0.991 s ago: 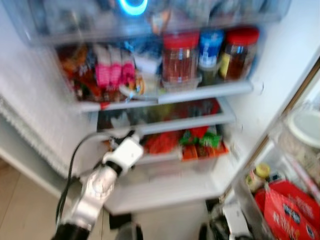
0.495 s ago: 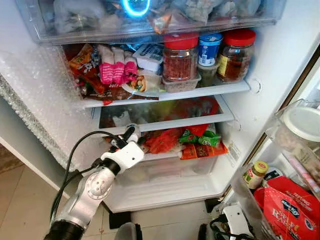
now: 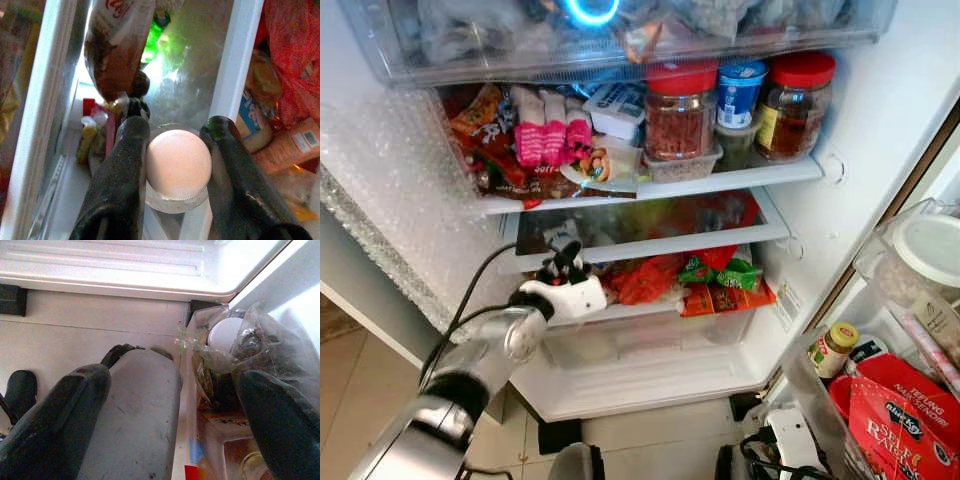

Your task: Restocking fridge

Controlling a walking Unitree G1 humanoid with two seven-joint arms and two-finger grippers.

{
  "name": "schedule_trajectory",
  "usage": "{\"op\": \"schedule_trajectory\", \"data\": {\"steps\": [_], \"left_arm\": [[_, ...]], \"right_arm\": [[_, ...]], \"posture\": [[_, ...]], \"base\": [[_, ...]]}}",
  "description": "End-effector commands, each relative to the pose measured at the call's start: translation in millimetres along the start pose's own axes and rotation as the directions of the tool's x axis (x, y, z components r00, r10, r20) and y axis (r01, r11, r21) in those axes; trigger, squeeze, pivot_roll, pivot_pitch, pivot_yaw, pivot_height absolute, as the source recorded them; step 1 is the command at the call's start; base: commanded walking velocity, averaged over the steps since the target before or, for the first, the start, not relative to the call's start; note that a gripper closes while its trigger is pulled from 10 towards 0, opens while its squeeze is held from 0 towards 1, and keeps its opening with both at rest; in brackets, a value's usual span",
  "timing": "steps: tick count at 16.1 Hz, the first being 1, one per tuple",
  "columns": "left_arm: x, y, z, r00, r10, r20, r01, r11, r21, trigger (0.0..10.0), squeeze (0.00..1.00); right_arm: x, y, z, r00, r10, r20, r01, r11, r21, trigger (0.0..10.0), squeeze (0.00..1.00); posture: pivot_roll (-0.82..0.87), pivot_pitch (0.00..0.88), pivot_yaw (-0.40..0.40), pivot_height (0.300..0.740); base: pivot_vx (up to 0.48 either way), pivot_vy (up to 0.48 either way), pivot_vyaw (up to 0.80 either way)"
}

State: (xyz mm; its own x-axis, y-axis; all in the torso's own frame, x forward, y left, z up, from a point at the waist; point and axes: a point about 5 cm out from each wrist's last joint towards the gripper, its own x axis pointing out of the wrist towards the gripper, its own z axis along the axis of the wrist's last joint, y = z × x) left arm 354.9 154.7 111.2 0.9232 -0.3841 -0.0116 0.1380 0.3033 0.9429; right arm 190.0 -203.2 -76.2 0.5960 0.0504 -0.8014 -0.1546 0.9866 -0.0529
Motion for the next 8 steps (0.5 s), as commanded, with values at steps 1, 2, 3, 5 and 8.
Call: {"op": "schedule_trajectory", "data": {"steps": [1, 2, 3, 5, 8], "left_arm": [[-0.2, -3.0, -4.3, 1.0, -0.008, -0.015, 0.008, 1.0, 0.02, 10.0, 0.0], [0.6, -3.8, -5.5, 1.0, -0.01, -0.026, 0.011, 1.0, 0.024, 10.0, 0.0], [1.2, -4.4, -6.4, 0.999, -0.011, -0.035, 0.012, 1.0, 0.027, 10.0, 0.0], [3.0, -4.3, -7.4, 0.999, -0.004, -0.048, 0.005, 1.0, 0.025, 10.0, 0.0], [5.5, 1.5, -5.7, 0.992, 0.086, -0.09, -0.102, 0.974, -0.2, 10.0, 0.0]], "right_arm": [[-9.2, -1.1, -40.3, 0.99, -0.005, -0.141, 0.006, 1.0, 0.008, 10.0, 0.0], [-10.4, -2.3, -43.0, 0.989, -0.007, -0.145, 0.008, 1.0, 0.009, 10.0, 0.0], [-11.3, -3.1, -45.4, 0.988, -0.01, -0.152, 0.011, 1.0, 0.007, 10.0, 0.0], [-13.1, -4.8, -50.0, 0.986, -0.013, -0.164, 0.015, 1.0, 0.008, 10.0, 0.0], [-14.9, -6.1, -53.9, 0.986, -0.017, -0.167, 0.019, 1.0, 0.01, 10.0, 0.0]], "posture": [[-0.03, 0.164, 0.016, 0.621], [-0.04, 0.174, 0.011, 0.621], [-0.04, 0.176, 0.009, 0.621], [-0.05, 0.189, 0.002, 0.621], [-0.06, 0.2, -0.001, 0.621]], "base": [[0.0, 0.0, 0.0], [0.0, 0.0, 0.0], [0.0, 0.0, 0.0], [0.0, 0.0, 0.0], [0.0, 0.0, 0.0]]}}
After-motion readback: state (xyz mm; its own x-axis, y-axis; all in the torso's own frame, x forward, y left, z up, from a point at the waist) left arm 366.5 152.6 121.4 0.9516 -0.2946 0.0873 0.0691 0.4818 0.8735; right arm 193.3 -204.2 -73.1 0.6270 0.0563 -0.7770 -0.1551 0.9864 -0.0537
